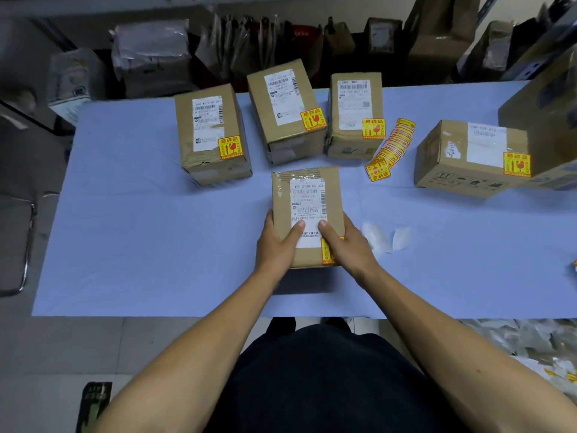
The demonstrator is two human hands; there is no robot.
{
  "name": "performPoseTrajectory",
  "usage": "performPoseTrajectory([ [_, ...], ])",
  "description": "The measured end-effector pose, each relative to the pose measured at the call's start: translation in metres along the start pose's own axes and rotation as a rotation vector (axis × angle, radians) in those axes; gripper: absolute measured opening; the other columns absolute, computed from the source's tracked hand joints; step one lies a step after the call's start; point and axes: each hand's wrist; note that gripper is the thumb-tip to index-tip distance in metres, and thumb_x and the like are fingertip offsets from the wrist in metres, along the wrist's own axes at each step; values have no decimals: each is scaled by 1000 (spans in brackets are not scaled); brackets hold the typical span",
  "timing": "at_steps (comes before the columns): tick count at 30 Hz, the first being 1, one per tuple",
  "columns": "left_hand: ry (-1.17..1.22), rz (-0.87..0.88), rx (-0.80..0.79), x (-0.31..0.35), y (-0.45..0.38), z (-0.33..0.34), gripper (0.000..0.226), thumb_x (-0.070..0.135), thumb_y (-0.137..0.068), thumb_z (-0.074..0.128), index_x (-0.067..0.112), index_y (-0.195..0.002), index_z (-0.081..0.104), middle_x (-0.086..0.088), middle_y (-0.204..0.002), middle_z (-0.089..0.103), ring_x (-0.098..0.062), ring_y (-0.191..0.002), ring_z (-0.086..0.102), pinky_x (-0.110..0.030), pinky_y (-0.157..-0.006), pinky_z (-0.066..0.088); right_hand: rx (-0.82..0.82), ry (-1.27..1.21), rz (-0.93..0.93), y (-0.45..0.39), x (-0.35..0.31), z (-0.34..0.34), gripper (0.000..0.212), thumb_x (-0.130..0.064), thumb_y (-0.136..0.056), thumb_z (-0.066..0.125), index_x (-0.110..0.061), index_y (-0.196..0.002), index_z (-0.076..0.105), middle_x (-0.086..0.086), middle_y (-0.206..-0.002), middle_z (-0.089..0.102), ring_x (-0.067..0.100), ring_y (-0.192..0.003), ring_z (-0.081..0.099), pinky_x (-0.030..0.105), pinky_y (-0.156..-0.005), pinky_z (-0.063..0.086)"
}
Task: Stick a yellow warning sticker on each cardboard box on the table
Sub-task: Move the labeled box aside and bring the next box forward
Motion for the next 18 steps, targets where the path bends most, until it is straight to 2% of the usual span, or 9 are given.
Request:
performPoseTrajectory([
  [5,-4,-5,99,-12,3,-56,50,43,-91,65,31,-136,48,15,-115,63,-2,-97,62,-11,-70,44,-121,119,-76,3,-26,45,54,-63,-95,46,-35,-141,44,-9,-131,62,17,-114,61,32,-93,48],
  [10,3,-27,211,-30,6,-122,49,41,-91,65,28,-136,50,7,-125,66,-15,-106,64,-22,-80,47,-233,163,-132,6,-57,101,48,-61,-95,48,-33,-134,48,-8,-125,65,17,-105,62,36,-91,52],
  [12,2,-39,246,-39,7,-148,49,43,-90,66,30,-136,51,8,-125,66,-15,-106,64,-23,-79,47,-275,182,-151,8,-67,126,49,-61,-95,48,-32,-134,48,-8,-125,65,15,-101,61,33,-89,51],
  [16,14,-64,297,-55,5,-197,51,48,-89,66,33,-135,51,12,-121,66,-11,-101,64,-17,-71,46,-349,229,-184,8,-86,173,54,-63,-95,46,-31,-137,45,-8,-127,64,13,-100,58,29,-83,47],
  [18,34,-84,317,-60,1,-219,52,50,-86,66,34,-133,53,13,-119,67,-10,-101,65,-19,-72,48,-383,251,-184,5,-97,194,57,-64,-94,45,-30,-139,44,-7,-128,63,13,-99,58,27,-80,45],
])
Point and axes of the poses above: each hand's wrist, its own y-axis away from the middle knuckle, its own z-axis out of the palm, x = y × z
